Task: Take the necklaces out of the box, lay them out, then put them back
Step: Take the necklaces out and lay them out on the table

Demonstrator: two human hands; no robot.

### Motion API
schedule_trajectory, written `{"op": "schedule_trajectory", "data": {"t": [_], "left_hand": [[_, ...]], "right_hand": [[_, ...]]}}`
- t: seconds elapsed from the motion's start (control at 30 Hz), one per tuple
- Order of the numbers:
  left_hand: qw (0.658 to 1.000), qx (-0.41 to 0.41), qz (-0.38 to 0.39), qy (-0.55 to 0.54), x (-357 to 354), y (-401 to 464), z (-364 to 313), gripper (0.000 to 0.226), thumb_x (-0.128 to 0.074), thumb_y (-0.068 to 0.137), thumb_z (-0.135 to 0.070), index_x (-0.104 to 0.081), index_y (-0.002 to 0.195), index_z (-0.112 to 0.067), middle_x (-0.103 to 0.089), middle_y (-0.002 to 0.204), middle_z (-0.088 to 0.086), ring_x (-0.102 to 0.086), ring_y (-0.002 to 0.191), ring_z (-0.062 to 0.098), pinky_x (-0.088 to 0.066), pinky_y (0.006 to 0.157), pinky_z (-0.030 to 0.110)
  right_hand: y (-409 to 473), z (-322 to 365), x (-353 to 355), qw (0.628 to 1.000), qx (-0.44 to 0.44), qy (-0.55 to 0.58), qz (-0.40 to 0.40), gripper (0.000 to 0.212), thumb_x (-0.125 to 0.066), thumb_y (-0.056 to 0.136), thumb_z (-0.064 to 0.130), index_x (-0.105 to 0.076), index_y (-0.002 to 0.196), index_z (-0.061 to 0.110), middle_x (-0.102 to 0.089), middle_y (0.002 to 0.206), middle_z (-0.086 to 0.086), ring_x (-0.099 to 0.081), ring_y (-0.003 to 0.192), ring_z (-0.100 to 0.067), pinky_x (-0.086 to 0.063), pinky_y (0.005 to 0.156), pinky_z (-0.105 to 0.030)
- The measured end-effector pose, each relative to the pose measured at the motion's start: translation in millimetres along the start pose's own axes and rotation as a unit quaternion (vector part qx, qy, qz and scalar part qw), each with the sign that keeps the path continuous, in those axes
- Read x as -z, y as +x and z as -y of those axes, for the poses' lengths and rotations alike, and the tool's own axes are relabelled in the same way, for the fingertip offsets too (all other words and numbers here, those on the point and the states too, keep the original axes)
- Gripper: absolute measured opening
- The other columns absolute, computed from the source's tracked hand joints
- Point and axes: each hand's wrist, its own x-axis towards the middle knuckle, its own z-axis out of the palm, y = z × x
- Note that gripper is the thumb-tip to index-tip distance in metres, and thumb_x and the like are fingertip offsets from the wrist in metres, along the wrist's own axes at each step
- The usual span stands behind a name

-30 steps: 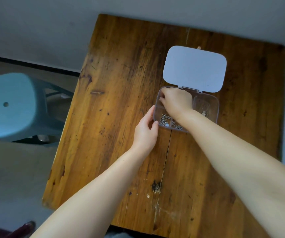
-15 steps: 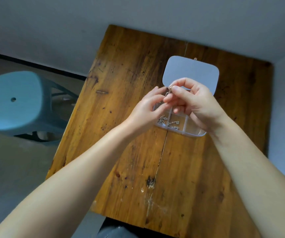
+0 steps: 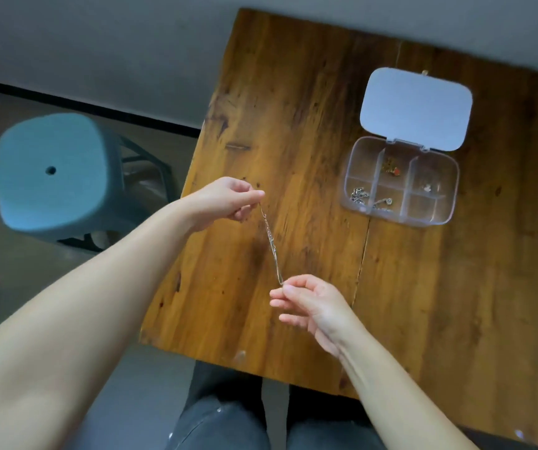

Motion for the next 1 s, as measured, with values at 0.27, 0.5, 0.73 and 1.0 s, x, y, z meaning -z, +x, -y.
{"op": "schedule_trajectory", "data": {"t": [0.27, 0.5, 0.73, 1.0], "left_hand": [[0.904, -0.181, -0.059, 0.383, -17.4, 14.0, 19.2, 0.023, -0.053, 0.092, -0.033, -0.06, 0.082, -0.014, -0.06, 0.085, 0.006, -0.056, 0.079, 0.022, -0.048, 0.07, 0.037], [0.797, -0.247, -0.092, 0.543, -32.7, 23.3, 30.6, 0.027, -0.049, 0.093, -0.031, -0.056, 0.106, -0.009, -0.052, 0.116, 0.014, -0.044, 0.108, 0.033, -0.036, 0.086, 0.044], [0.819, -0.315, -0.131, 0.462, -68.9, 23.1, -11.6, 0.046, -0.055, 0.091, -0.028, -0.04, 0.133, -0.017, -0.053, 0.123, 0.014, -0.047, 0.113, 0.032, -0.044, 0.091, 0.041], [0.883, -0.286, -0.191, 0.319, -128.4, 35.4, -58.8, 0.023, -0.054, 0.093, -0.022, -0.063, 0.113, -0.017, -0.061, 0.107, 0.008, -0.05, 0.1, 0.026, -0.041, 0.076, 0.032]], "right_hand": [[25.2, -79.7, -83.4, 0.968, -0.028, -0.211, -0.134, 0.013, -0.056, 0.093, 0.028, -0.057, 0.084, 0.018, -0.072, 0.076, -0.001, -0.064, 0.055, -0.01, -0.052, 0.051, -0.022], [24.3, -76.4, -76.9, 0.892, -0.018, -0.425, -0.156, 0.028, -0.053, 0.09, 0.047, -0.054, 0.074, 0.024, -0.07, 0.068, 0.004, -0.064, 0.057, -0.009, -0.053, 0.06, -0.024], [12.8, 32.6, 35.9, 0.891, 0.176, -0.309, -0.281, 0.019, -0.051, 0.094, 0.032, -0.061, 0.079, 0.023, -0.068, 0.072, 0.008, -0.061, 0.054, -0.007, -0.045, 0.053, -0.02], [72.3, 157.3, 144.5, 0.666, 0.262, -0.604, -0.351, 0.029, -0.048, 0.096, 0.022, -0.062, 0.119, 0.013, -0.066, 0.118, -0.011, -0.061, 0.105, -0.03, -0.05, 0.084, -0.04]]}}
